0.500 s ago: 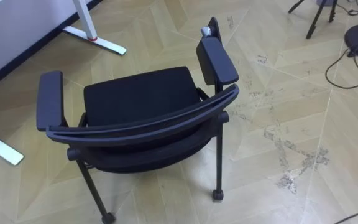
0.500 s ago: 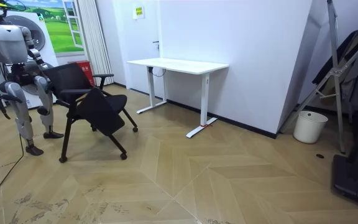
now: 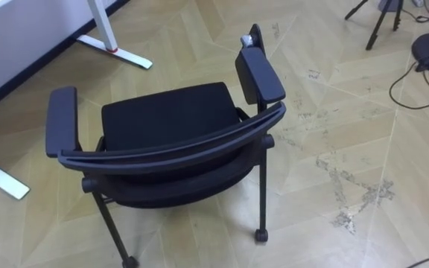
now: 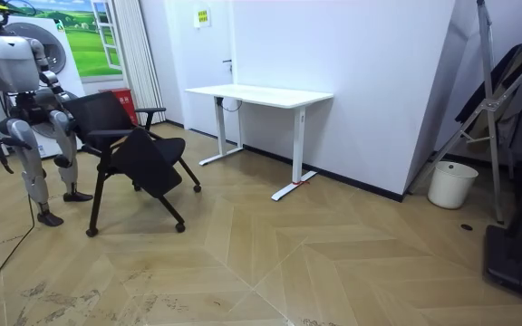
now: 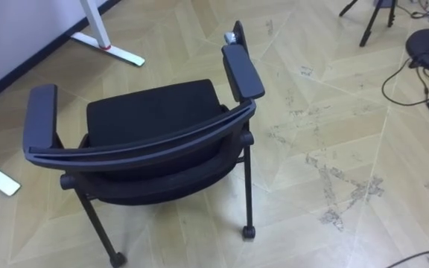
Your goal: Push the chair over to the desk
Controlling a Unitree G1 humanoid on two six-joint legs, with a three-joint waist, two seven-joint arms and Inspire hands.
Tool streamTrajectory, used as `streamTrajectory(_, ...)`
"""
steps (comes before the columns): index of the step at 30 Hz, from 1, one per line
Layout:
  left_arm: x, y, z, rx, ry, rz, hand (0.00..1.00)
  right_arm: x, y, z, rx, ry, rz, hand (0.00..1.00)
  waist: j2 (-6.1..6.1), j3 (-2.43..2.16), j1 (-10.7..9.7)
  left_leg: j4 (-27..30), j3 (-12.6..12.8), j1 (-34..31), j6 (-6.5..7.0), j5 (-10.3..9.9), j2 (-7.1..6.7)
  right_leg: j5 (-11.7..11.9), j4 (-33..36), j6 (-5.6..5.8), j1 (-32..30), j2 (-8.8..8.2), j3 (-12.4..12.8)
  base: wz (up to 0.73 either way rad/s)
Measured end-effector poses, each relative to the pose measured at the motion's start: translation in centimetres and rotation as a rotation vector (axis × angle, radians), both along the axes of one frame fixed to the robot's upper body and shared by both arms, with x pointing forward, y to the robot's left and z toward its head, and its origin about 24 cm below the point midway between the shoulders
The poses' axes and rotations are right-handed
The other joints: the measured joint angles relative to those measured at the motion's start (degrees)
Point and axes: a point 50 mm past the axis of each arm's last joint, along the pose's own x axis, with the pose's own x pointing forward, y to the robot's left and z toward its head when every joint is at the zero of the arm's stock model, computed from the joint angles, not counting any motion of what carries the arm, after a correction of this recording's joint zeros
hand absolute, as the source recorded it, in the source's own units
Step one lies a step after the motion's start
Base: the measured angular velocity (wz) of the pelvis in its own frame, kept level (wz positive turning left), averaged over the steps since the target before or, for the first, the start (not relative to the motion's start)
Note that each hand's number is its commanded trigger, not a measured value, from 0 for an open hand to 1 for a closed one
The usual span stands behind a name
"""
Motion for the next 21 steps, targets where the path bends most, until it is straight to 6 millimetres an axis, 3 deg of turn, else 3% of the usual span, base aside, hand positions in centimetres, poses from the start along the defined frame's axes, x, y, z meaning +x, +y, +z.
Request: streamTrajectory(21, -0.1, 0.15, -0.01, 0.02, 0.002, 0.022, 0.0, 0.04, -0.05, 0.01, -0.022, 0.01, 0.017, 0.0, -0.14, -0.25, 0.1, 0.0, -0.1, -0.1, 0.0, 0.0, -0.04, 0.0, -0.2, -0.01, 0.1, 0.03, -0.1, 0.0)
